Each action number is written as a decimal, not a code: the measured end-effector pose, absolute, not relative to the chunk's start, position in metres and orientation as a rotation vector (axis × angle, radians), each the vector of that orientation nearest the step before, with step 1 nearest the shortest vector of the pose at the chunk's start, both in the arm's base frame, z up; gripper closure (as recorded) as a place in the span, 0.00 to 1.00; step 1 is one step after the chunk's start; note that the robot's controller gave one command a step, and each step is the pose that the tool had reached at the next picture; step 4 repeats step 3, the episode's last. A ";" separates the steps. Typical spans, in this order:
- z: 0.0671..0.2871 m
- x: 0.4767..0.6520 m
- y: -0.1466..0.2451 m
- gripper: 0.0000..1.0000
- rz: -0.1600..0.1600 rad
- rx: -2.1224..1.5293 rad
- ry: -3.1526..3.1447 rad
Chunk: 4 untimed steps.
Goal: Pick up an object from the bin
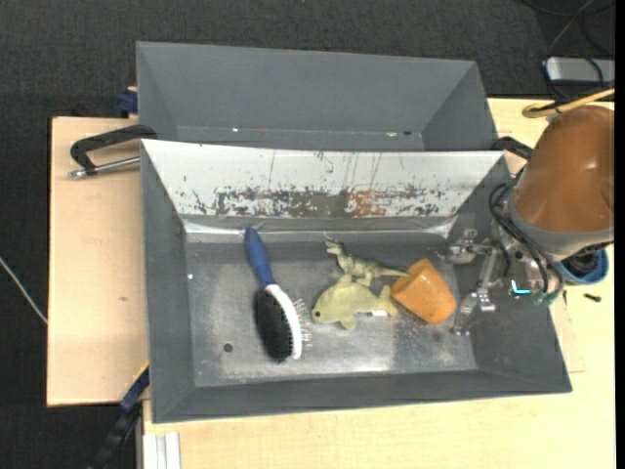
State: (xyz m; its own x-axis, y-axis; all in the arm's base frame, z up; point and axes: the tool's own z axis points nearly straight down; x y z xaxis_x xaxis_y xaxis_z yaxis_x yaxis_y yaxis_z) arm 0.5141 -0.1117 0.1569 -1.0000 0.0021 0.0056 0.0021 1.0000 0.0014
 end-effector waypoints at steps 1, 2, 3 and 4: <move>0.071 0.541 -0.092 0.00 0.000 0.188 -3.140; 0.073 0.541 -0.092 1.00 0.002 0.188 -3.143; 0.241 0.559 -0.146 1.00 0.009 0.644 -3.088; 0.241 0.559 -0.146 1.00 0.009 0.644 -3.088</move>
Offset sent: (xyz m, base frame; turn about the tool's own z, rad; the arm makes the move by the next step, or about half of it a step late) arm 0.0246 0.0194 -0.0869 -0.1221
